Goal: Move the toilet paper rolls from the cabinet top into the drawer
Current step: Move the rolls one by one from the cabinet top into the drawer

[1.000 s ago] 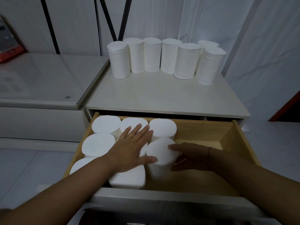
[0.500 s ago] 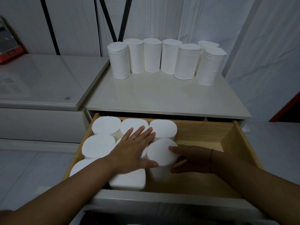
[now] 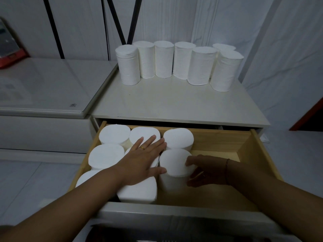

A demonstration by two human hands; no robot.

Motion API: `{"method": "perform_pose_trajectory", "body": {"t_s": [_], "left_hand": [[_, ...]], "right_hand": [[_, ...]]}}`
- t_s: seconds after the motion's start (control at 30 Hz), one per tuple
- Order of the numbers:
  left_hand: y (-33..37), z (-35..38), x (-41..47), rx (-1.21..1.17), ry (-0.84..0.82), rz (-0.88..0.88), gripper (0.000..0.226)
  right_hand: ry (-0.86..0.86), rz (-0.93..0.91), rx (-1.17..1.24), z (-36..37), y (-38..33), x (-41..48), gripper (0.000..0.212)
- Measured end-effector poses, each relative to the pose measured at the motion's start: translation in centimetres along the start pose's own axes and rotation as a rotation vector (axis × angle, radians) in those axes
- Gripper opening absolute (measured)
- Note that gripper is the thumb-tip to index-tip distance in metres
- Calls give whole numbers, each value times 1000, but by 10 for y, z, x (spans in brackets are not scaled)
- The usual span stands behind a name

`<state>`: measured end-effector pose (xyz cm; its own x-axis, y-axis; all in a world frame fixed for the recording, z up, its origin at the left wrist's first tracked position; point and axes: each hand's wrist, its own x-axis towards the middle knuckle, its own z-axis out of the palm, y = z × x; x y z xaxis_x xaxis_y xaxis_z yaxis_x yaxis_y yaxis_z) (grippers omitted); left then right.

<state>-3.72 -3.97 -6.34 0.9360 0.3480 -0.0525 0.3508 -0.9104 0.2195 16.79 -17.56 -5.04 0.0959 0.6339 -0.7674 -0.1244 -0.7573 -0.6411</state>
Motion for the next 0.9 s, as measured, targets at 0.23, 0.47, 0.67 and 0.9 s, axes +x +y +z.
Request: {"method": "perform_pose_trajectory", "body": {"t_s": [0.23,0.47,0.67,0.9], "left_hand": [[-5,1,-2,-37,3,24,68],[1,1,-2,-52,14,-13,92],[2,1,-2,-18,26,-29,99],[5,0,-2,-10,47,-37,92]], "right_hand": [[-44,17,60,4,9,0,61],[3,-278,38,-2,-4,3,80],[-11,-372,35,6,-9,14,66],[-113,-205,-173,-6,-2,10,73]]}}
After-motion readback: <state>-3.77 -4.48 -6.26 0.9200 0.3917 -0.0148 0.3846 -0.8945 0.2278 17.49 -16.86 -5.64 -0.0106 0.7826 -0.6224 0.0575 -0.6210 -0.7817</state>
